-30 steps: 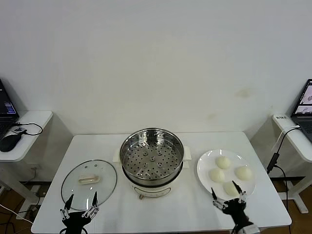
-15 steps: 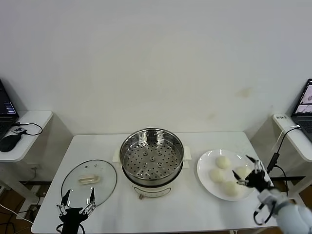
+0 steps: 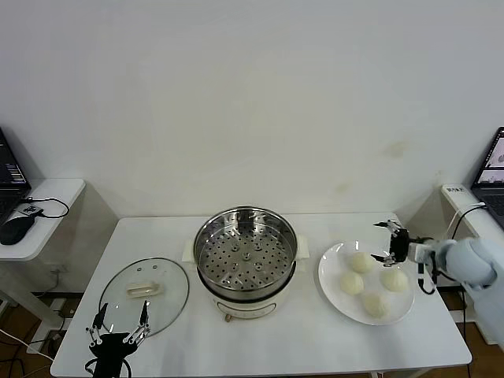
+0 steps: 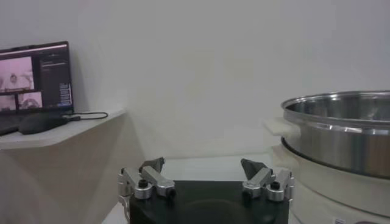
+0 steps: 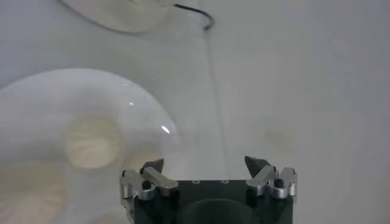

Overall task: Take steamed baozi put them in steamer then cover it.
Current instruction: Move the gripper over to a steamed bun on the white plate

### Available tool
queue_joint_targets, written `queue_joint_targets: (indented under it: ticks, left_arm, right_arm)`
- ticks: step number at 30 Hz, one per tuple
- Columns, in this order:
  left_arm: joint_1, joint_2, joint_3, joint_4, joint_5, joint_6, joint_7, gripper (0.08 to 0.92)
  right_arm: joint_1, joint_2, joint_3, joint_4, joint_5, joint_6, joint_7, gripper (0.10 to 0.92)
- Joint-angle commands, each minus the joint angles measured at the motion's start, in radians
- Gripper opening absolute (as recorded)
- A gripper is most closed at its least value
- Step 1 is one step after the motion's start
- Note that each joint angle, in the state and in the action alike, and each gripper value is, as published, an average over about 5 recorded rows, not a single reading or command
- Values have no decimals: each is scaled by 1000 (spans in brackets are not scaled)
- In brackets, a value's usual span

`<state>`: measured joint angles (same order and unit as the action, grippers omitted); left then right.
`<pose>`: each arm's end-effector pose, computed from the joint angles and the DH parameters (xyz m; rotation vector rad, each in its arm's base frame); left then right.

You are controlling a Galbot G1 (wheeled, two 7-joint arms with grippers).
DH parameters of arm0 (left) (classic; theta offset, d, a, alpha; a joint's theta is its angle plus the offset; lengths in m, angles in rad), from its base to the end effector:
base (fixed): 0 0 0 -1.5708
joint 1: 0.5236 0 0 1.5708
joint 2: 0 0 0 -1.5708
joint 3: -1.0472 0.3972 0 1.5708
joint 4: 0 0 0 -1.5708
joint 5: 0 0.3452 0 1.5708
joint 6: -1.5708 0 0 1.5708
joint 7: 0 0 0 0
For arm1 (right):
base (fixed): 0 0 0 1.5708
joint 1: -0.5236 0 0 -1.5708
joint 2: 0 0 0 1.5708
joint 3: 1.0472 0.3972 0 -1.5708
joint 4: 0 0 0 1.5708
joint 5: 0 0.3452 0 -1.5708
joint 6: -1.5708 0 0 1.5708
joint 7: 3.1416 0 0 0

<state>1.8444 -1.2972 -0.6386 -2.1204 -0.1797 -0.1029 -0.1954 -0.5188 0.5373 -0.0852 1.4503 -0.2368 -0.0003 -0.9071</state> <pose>0.0615 0.0911 -0.3487 0.1955 -3.0080 -0.1749 0.4409 -0.2766 -0.1976 1.1552 -1.7886 1.5772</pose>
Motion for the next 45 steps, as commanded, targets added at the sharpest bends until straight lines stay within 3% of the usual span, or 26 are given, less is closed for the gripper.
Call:
queue_joint_targets:
  ticks: [1,29,39,45]
  left_arm:
    - [-1,1,-2,1,4,1,1,823]
    - [-9,4,-44,-2,13,-1,10,823]
    - [-11,7,-50,5,12,-3,10,823]
    - [-10,7,-54,1,12,-4,8,823]
  right_arm:
    - [331,-85,-389,-124,58,5,-196,823]
    - [371,291,-492,-475,-86,20,-98,823]
    - [380,317,-494,-522,-148,16,-99,818]
    - [378,319,-493,-523,-148,13,-101,753]
